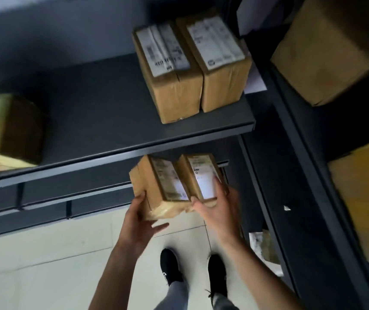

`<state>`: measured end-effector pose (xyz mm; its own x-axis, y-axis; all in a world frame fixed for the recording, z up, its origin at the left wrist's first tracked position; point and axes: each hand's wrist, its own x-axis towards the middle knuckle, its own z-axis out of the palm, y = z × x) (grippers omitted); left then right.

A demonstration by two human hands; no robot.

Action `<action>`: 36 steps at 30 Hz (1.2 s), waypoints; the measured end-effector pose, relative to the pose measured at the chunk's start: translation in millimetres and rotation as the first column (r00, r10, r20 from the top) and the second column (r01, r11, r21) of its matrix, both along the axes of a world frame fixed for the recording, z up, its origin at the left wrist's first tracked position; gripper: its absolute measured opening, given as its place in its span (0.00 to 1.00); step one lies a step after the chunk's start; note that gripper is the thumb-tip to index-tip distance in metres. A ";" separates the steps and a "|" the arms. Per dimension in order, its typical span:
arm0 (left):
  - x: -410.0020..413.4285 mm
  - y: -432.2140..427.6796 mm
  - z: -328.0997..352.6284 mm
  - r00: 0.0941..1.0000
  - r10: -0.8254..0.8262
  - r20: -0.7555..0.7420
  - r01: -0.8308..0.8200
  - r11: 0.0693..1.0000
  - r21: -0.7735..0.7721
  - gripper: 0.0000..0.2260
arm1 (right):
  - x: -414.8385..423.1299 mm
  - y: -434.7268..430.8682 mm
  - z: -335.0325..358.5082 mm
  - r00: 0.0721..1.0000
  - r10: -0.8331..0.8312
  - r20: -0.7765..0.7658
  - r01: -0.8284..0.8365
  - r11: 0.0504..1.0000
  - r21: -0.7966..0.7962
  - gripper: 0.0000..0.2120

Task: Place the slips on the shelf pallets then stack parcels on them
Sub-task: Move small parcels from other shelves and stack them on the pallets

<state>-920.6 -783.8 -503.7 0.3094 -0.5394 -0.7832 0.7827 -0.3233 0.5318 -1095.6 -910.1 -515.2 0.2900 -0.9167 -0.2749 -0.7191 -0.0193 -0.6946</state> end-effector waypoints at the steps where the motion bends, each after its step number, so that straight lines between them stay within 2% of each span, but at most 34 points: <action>1: -5.7 7.5 13.3 0.999 0.039 -0.004 -0.039 0.999 0.003 0.25 | -4.9 4.5 17.0 1.000 0.021 0.005 -0.021 0.999 -0.025 0.42; 4: -21.3 32.2 60.6 0.980 0.189 0.058 -0.190 0.982 -0.003 0.20 | -12.2 20.6 73.3 0.993 0.113 -0.025 -0.115 0.988 -0.101 0.39; 7: -30.4 59.7 113.5 0.939 0.222 0.261 -0.239 0.971 0.033 0.14 | -7.5 40.6 127.5 0.977 0.205 -0.064 -0.214 0.957 -0.195 0.39; 8: -30.1 71.5 129.0 0.924 0.209 0.320 -0.237 0.970 0.051 0.15 | -3.8 49.0 144.2 0.968 0.239 -0.080 -0.252 0.942 -0.224 0.39; 12: -19.2 129.8 197.6 0.894 0.294 0.339 -0.316 0.949 0.010 0.16 | 26.0 98.3 207.0 0.918 0.391 -0.058 -0.395 0.896 -0.205 0.44; 14: -16.1 163.8 235.9 0.866 0.333 0.373 -0.331 0.941 -0.072 0.26 | 49.8 123.9 238.6 0.888 0.461 0.015 -0.447 0.869 -0.214 0.46; 17: -4.5 222.1 289.4 0.714 0.525 0.463 -0.535 0.836 -0.122 0.29 | 91.3 163.4 284.7 0.784 0.610 0.117 -0.543 0.764 -0.349 0.47; 19: 3.6 262.0 314.0 0.616 0.630 0.472 -0.634 0.753 -0.179 0.29 | 117.7 193.1 315.2 0.699 0.702 0.134 -0.594 0.675 -0.437 0.47; 23: 24.3 319.3 360.2 0.500 0.749 0.434 -0.743 0.629 -0.229 0.25 | 175.3 248.5 369.0 0.546 0.831 0.101 -0.712 0.525 -0.467 0.46; 25: 40.5 348.8 379.0 0.458 0.762 0.458 -0.774 0.595 -0.216 0.21 | 205.7 279.3 390.4 0.502 0.862 0.072 -0.736 0.470 -0.487 0.43; 28: 76.6 392.8 411.8 0.430 0.735 0.524 -0.759 0.609 -0.232 0.23 | 249.5 322.8 415.9 0.480 0.873 0.080 -0.710 0.441 -0.550 0.42; 33: 147.8 447.5 444.9 0.412 0.677 0.610 -0.674 0.677 -0.296 0.26 | 308.9 371.0 442.5 0.516 0.845 0.141 -0.642 0.490 -0.590 0.42; 36: 200.8 466.2 458.9 0.456 0.622 0.637 -0.589 0.747 -0.308 0.29 | 345.6 380.0 455.5 0.550 0.818 0.169 -0.598 0.526 -0.604 0.42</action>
<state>-719.8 -317.6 -44.7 0.9813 -0.0268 -0.1905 0.1923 0.1208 0.9739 -750.0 -530.2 -59.7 0.8680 -0.3089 0.3887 0.0211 -0.7592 -0.6505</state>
